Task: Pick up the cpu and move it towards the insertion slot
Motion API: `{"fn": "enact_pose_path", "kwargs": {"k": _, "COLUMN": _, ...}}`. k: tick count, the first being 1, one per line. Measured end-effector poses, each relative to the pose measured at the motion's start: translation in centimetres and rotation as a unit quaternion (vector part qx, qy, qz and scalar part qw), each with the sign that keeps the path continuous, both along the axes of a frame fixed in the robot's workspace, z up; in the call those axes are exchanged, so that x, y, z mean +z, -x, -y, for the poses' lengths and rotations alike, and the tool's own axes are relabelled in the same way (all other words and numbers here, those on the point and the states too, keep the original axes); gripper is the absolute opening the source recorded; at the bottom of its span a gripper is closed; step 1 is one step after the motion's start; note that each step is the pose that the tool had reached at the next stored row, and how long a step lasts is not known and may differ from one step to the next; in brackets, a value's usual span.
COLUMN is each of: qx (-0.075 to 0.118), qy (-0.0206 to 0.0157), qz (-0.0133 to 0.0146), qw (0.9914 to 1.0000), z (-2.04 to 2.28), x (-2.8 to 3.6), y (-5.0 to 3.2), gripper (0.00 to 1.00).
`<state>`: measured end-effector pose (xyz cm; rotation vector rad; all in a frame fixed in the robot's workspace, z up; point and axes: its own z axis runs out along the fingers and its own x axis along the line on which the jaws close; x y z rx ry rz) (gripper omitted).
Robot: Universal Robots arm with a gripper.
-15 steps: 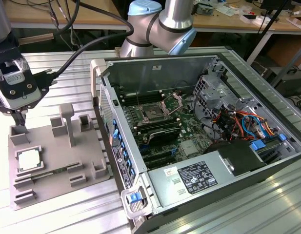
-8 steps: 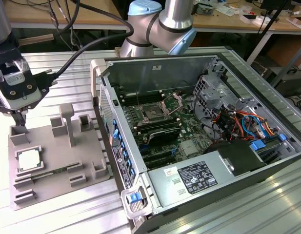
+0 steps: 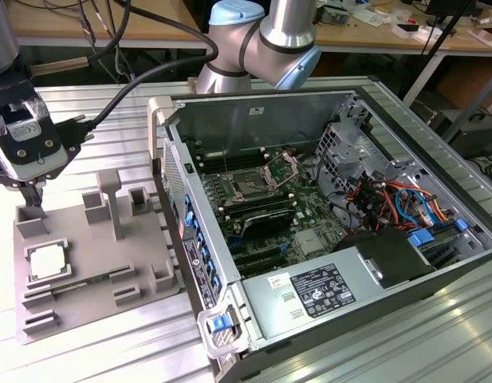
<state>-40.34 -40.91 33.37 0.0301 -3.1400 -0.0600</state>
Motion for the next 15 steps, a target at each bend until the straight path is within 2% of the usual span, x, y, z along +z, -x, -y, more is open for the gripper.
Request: {"fn": "enact_pose_path", "kwargs": {"k": 15, "qx": 0.0, "qy": 0.0, "qz": 0.0, "qw": 1.0, "z": 0.0, "x": -0.25, "y": 0.0, "gripper": 0.11}}
